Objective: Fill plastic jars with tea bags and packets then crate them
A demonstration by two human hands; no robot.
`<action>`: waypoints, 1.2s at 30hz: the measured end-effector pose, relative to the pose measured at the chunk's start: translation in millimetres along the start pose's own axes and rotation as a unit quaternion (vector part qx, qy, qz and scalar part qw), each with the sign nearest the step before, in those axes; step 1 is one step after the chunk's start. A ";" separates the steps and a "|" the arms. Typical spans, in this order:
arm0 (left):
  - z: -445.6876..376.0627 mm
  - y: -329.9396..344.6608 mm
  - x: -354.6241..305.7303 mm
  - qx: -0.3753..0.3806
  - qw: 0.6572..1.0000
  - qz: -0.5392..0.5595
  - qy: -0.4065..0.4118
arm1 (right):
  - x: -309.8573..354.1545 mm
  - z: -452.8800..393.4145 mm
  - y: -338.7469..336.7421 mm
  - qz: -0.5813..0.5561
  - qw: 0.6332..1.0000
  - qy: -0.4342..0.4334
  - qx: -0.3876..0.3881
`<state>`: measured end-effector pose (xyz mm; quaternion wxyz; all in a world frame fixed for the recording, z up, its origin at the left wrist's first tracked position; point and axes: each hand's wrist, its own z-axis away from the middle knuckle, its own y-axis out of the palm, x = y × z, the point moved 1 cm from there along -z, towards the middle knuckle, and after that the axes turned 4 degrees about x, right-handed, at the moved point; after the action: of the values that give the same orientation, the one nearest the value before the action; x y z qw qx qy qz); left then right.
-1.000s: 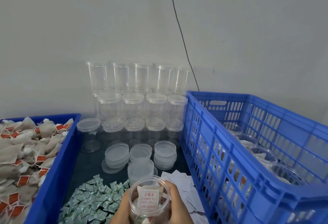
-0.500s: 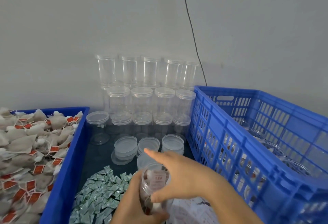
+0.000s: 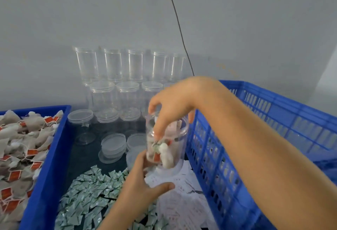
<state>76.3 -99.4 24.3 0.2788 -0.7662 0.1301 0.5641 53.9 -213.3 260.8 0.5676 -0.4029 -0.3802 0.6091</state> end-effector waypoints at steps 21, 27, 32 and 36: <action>-70.8 58.9 8.8 0.060 0.990 -0.125 -0.025 | -325.7 64.0 34.3 -0.139 0.915 0.355 -0.132; -71.8 60.5 9.2 0.055 0.988 -0.145 -0.015 | -339.0 42.1 70.1 -0.166 0.915 0.366 -0.025; -72.5 57.4 13.6 0.046 0.987 -0.157 -0.006 | -337.4 39.7 71.5 -0.182 0.913 0.365 0.019; -72.0 55.6 18.0 0.047 0.985 -0.169 -0.005 | -336.8 37.6 69.0 -0.199 0.912 0.359 0.014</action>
<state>110.6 -183.8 6.8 0.4064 -0.7605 0.0242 0.5059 3.1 -554.2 231.8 0.7805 -0.5026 -0.2151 0.3034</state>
